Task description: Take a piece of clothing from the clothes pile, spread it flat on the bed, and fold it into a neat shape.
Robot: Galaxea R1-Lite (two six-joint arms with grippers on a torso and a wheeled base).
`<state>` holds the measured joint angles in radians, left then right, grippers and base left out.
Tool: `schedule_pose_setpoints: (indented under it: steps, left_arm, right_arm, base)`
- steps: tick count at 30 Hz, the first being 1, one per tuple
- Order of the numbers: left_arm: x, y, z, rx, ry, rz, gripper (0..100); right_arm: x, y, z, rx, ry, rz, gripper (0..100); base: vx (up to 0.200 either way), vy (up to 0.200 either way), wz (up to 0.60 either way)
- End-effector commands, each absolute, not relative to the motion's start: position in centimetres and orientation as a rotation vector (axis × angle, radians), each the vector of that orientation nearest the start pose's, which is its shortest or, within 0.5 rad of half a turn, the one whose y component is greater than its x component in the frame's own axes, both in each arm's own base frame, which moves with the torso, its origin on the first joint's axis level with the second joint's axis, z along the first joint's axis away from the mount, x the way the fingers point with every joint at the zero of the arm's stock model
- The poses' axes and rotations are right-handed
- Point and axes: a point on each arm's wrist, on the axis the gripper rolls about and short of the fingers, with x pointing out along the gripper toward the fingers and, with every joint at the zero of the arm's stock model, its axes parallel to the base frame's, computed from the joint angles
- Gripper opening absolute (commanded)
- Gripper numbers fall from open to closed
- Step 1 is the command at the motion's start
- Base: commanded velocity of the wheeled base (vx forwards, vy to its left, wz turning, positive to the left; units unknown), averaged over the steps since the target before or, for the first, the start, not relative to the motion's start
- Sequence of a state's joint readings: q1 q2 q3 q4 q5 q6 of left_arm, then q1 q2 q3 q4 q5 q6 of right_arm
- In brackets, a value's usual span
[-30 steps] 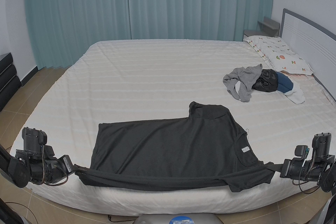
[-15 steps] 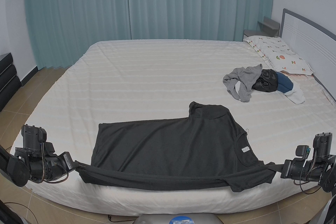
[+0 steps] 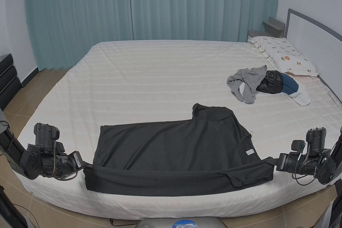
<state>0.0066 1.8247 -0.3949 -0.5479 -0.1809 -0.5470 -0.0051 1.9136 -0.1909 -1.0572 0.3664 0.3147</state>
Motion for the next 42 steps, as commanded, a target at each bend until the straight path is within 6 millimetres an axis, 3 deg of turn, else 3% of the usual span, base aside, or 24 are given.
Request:
schedule_pose_setpoints:
  steps: [1,8,22,41,42]
  left_arm:
    - [25.5,-0.2,3.2,-0.593,0.955,0.097,0]
    - [26.8,-0.7,2.2,-0.582,0.977,0.090,0]
    - [28.7,-1.0,0.1,-0.551,1.000,0.151,0]
    - [29.6,-1.0,-0.3,-0.570,0.997,0.159,0]
    - [29.6,-1.0,-0.4,-0.568,1.000,0.159,100]
  right_arm:
    - [24.8,1.2,1.5,0.410,0.766,0.218,0]
    - [26.9,1.3,0.2,0.390,0.765,0.169,0]
    - [28.8,2.2,-1.9,0.406,0.797,0.181,0]
    - [29.8,2.4,-1.8,0.460,0.777,0.168,0]
    - [29.8,2.4,-1.8,0.460,0.778,0.168,0]
  base:
    - [0.000,0.000,0.00]
    - [0.000,0.000,0.00]
    - [0.000,0.000,0.00]
    - [0.000,0.000,0.00]
    - [0.000,0.000,0.00]
